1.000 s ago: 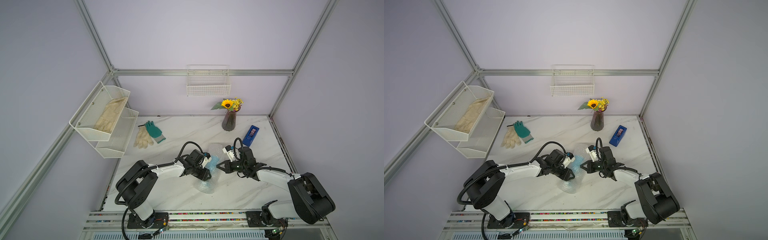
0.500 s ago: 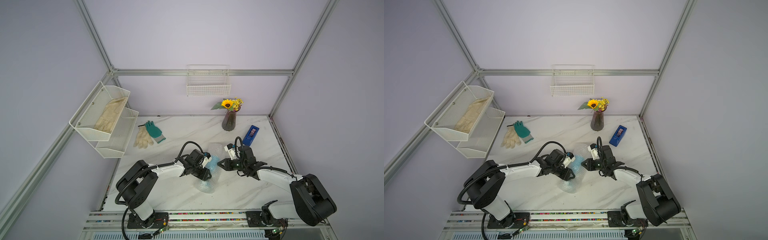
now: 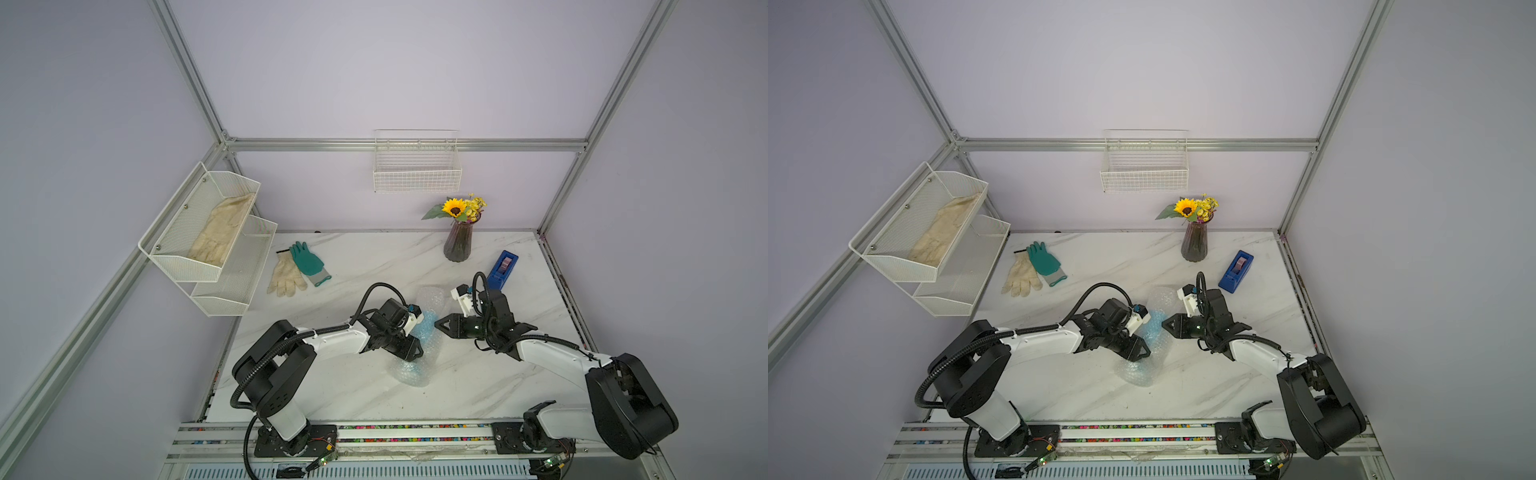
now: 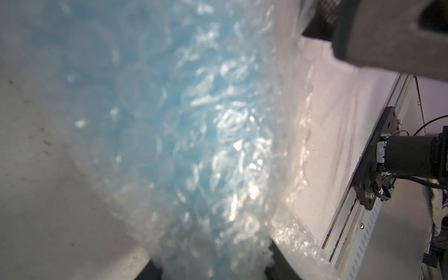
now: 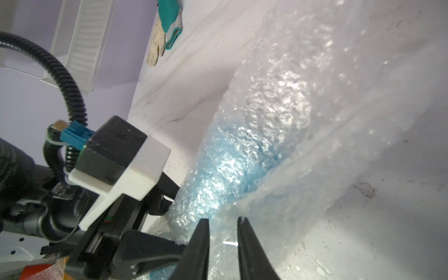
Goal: Wrap wine glasses in bubble wrap
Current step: Stick the tape on the bubble wrap.
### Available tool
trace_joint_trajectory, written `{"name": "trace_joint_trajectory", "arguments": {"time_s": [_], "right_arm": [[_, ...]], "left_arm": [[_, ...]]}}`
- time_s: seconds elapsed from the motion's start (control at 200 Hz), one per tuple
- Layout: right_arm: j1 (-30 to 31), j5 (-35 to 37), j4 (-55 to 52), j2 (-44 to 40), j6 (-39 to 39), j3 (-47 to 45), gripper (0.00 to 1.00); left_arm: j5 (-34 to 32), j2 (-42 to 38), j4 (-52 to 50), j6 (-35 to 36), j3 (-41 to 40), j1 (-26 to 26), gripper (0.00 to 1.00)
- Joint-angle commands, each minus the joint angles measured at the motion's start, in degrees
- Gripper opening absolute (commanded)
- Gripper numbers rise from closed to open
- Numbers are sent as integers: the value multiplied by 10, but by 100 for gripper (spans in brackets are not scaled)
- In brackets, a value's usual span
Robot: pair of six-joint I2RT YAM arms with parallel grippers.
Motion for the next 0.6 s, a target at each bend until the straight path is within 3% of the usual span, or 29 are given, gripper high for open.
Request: {"name": "trace_joint_trajectory", "arguments": {"time_s": [0.0,0.245,0.595], "right_arm": [[2,-22,16,-21,10,-7,26],[2,-22,-1,-65,11,-11,29],[3,-33,31,-44,25,-18,32]], "left_arm": [[15,4,12,-7,-6,2,43],[14,2,13,-6,-10,2,43],[16,6,15,-8,-7,3,43]]}}
